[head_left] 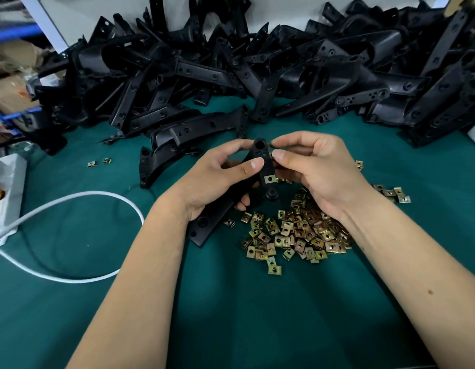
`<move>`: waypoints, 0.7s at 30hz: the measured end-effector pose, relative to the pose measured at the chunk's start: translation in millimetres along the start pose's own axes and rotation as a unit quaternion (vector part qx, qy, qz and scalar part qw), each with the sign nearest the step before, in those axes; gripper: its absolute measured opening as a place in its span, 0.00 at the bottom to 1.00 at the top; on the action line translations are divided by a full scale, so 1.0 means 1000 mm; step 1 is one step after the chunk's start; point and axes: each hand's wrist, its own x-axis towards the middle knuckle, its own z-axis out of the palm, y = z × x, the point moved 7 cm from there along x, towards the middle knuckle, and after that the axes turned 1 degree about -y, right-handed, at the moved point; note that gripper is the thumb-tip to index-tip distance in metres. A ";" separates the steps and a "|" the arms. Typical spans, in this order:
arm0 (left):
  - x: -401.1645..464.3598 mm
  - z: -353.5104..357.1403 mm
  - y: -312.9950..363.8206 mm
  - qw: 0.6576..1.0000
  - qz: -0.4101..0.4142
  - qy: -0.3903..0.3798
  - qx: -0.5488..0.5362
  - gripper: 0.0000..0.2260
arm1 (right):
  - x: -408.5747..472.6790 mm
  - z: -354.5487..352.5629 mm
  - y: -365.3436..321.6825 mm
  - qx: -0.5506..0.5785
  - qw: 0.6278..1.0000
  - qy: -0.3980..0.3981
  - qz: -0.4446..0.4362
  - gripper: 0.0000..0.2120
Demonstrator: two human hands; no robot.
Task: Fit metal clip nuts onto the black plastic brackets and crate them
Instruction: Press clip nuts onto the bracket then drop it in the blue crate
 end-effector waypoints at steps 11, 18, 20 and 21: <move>0.000 -0.001 0.000 1.000 -0.004 0.008 0.008 0.17 | 0.002 -0.004 0.001 0.017 1.000 0.011 -0.007 0.08; -0.001 0.000 0.002 1.000 -0.003 0.004 0.021 0.18 | 0.002 -0.002 -0.001 0.014 1.000 -0.010 -0.003 0.08; -0.001 0.000 0.001 0.999 -0.002 0.005 0.031 0.17 | 0.002 -0.002 -0.001 -0.002 1.000 -0.011 -0.002 0.08; -0.001 0.001 0.001 0.999 0.000 0.007 0.039 0.17 | 0.002 -0.002 0.000 -0.007 1.000 -0.009 -0.001 0.08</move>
